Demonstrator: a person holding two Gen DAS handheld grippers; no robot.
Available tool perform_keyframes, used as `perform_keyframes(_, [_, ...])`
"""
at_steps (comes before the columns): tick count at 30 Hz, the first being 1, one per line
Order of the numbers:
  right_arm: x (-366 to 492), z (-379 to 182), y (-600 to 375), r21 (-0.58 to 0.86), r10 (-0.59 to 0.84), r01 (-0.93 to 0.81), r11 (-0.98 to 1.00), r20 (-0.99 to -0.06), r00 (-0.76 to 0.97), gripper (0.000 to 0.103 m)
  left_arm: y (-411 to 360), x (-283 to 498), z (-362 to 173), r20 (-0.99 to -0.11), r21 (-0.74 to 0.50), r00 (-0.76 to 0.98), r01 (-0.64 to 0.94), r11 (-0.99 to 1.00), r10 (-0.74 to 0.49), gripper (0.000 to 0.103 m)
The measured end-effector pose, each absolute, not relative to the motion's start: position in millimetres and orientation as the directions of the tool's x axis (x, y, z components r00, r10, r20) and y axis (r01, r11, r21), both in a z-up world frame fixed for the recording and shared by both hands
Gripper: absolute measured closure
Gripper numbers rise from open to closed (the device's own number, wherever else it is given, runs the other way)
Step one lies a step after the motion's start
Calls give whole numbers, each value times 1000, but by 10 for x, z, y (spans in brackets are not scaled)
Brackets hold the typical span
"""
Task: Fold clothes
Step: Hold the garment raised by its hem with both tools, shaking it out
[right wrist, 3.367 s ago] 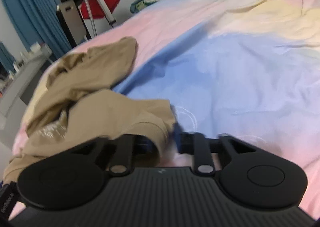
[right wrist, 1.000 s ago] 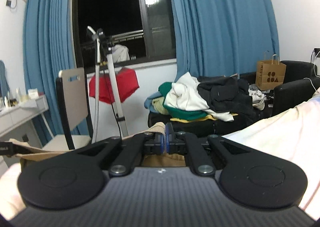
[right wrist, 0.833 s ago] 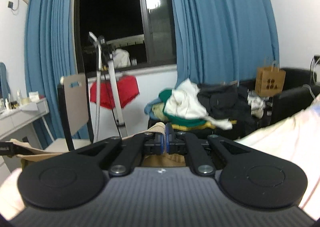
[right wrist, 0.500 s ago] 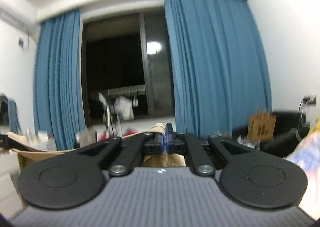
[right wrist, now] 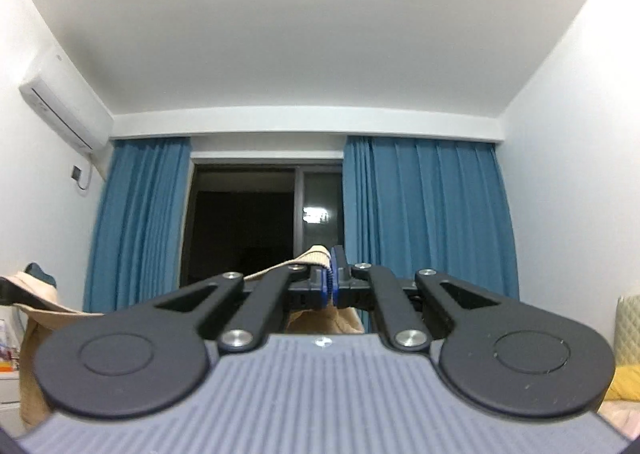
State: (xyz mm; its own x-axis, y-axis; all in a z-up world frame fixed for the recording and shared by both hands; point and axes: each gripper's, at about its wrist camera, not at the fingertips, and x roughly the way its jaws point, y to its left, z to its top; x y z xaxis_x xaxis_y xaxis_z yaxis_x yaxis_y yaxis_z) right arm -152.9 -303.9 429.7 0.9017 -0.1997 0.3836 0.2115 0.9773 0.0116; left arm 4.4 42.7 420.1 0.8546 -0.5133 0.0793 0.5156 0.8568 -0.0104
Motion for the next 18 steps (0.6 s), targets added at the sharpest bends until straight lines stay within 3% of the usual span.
perform_keyframes(9, [-1772, 4295, -2965, -23, -168, 188, 982, 354, 920, 98, 573, -334, 4275, 59, 15, 879, 473, 881, -473, 91])
perform_keyframes(18, [-912, 3871, -3043, 32, -157, 154, 988, 247, 956, 98, 493, 609, 3805, -27, 12, 914, 405, 914, -404, 88])
